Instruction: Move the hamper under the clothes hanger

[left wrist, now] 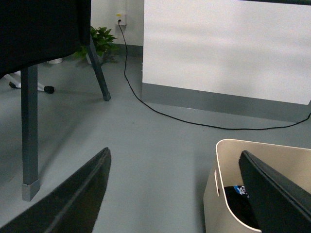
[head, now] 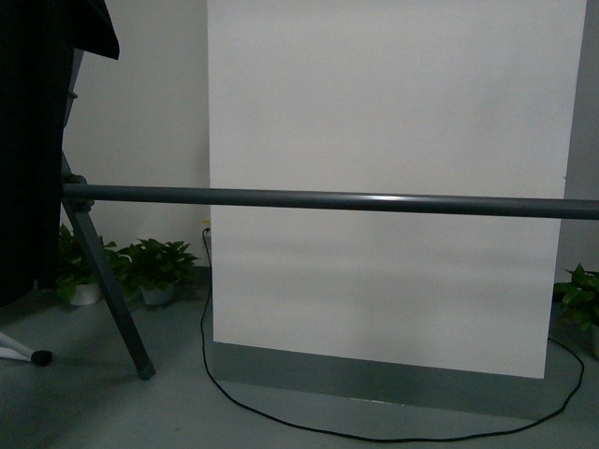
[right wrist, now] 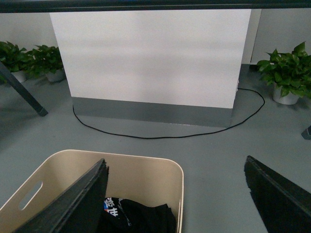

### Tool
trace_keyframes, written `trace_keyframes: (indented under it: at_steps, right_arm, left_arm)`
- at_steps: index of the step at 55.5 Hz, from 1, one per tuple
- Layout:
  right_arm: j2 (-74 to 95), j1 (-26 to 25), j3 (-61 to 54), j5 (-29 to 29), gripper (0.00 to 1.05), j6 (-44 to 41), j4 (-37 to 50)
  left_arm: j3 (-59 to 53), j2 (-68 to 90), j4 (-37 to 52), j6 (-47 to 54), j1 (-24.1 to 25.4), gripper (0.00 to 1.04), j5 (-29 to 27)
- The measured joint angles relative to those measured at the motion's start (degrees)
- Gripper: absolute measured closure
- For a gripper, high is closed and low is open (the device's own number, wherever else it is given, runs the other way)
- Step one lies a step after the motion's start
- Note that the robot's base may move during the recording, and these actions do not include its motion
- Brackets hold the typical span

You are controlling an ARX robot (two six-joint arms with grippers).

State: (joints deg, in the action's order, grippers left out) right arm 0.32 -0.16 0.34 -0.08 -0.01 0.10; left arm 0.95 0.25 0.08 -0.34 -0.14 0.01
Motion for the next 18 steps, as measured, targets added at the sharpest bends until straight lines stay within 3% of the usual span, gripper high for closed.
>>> trace_keyframes:
  at_steps: [3,5,18]
  right_arm:
    - [0.0,0.0,0.0,0.0,0.08,0.0,0.0]
    - [0.0,0.0,0.0,0.0,0.06,0.04,0.0]
    - [0.0,0.0,0.0,0.0,0.08,0.02,0.0]
  left_arm:
    - [0.0,0.0,0.0,0.0,0.0,0.1,0.0]
    - [0.0,0.0,0.0,0.07,0.0,0.05,0.0]
    - [0.0,0.0,0.0,0.04,0.0,0.07,0.0]
